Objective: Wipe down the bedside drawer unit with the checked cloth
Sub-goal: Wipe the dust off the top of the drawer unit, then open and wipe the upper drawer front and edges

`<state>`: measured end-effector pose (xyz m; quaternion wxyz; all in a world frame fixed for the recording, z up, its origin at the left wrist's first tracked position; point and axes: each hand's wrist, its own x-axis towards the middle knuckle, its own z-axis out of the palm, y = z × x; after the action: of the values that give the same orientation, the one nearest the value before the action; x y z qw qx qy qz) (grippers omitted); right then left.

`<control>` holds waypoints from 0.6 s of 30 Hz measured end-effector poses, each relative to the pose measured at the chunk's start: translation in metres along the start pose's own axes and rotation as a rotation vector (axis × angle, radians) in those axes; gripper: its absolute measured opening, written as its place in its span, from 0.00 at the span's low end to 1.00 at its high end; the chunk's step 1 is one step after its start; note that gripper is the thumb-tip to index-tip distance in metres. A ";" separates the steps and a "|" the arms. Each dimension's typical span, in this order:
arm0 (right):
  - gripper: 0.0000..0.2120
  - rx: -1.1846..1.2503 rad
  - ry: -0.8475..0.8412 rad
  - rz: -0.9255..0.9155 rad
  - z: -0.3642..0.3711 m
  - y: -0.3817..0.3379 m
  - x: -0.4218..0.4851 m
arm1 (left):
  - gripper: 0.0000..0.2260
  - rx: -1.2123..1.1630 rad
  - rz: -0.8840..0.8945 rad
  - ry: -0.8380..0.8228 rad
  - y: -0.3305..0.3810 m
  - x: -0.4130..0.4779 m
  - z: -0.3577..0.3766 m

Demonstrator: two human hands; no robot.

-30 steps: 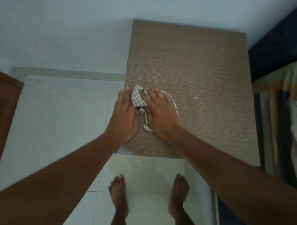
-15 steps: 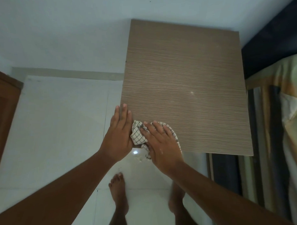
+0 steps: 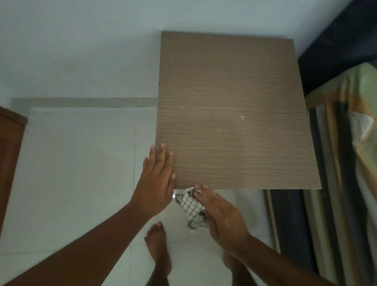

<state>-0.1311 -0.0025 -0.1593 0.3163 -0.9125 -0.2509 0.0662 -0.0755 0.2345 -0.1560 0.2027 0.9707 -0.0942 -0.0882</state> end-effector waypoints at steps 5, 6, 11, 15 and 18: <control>0.25 0.031 0.072 0.039 -0.011 -0.003 0.000 | 0.27 -0.015 0.005 -0.038 0.008 -0.006 -0.006; 0.25 0.037 0.086 0.039 -0.015 -0.001 0.000 | 0.26 -0.009 0.003 -0.039 0.010 -0.009 -0.005; 0.21 0.020 0.180 0.004 -0.033 0.019 -0.004 | 0.26 0.027 -0.063 0.022 0.032 -0.029 0.013; 0.20 0.007 0.257 -0.063 -0.039 0.047 -0.004 | 0.27 0.066 -0.044 0.072 0.053 -0.051 0.039; 0.19 -0.005 0.306 -0.116 -0.036 0.068 -0.007 | 0.28 0.055 0.093 0.085 0.070 -0.070 0.069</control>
<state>-0.0984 -0.0713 -0.1723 0.3520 -0.8967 -0.2519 -0.0926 -0.1682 0.1607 -0.1801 0.1835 0.9734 -0.1328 -0.0349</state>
